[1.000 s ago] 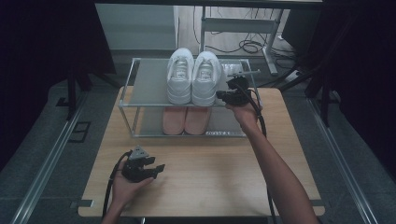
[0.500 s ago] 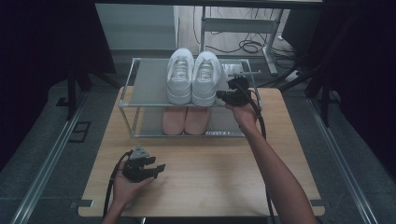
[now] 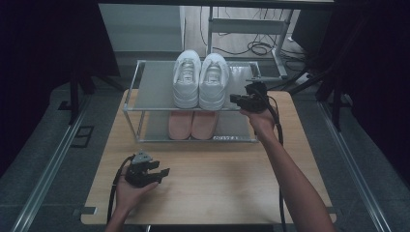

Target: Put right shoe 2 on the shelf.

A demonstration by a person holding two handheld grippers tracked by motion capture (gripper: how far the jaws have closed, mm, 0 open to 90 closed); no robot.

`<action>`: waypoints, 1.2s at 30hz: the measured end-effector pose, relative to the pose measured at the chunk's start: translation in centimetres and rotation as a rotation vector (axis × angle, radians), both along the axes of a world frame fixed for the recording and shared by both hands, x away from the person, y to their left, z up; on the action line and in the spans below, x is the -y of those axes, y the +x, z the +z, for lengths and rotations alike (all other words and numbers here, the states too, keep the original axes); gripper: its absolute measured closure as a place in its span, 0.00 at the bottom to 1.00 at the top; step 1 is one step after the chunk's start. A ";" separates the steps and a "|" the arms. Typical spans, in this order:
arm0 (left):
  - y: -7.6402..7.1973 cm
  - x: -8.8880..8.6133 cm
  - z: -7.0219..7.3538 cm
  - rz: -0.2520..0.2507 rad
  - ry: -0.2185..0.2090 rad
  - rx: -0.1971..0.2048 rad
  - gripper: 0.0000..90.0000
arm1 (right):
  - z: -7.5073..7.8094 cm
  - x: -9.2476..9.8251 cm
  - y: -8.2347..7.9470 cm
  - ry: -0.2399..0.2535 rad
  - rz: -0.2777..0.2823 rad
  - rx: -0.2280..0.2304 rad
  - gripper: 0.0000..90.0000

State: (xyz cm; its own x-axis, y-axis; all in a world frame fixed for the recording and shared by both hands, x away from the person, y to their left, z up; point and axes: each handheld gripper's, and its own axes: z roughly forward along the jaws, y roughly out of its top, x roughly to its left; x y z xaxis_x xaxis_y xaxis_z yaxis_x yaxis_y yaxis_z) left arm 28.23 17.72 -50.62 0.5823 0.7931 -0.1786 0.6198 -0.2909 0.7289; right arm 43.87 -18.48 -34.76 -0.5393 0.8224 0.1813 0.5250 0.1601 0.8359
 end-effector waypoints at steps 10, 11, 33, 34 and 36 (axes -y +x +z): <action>-0.6 0.3 0.2 -0.004 0.006 0.006 0.51 | -0.9 2.4 -3.5 0.029 0.062 0.073 0.75; -0.7 0.2 0.2 -0.006 0.006 0.007 0.51 | -1.1 3.0 -4.5 0.024 0.078 0.096 0.70; -0.7 -0.1 0.1 0.025 -0.004 0.009 0.49 | -10.1 9.2 -13.4 0.034 0.128 0.104 0.58; -0.7 -0.1 0.1 0.025 -0.004 0.009 0.49 | -10.1 9.2 -13.4 0.034 0.128 0.104 0.58; -0.7 -0.3 0.2 0.020 0.001 0.019 0.49 | -11.5 9.8 -14.0 0.028 0.125 0.087 0.56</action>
State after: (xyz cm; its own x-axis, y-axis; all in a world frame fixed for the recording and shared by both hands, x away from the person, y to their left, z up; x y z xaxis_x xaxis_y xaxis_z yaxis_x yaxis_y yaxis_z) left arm 27.57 17.99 -50.45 0.5698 0.8047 -0.1667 0.6115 -0.2796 0.7402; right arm 29.92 -28.24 -46.27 -0.6518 0.7432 0.1512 0.4283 0.1961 0.8821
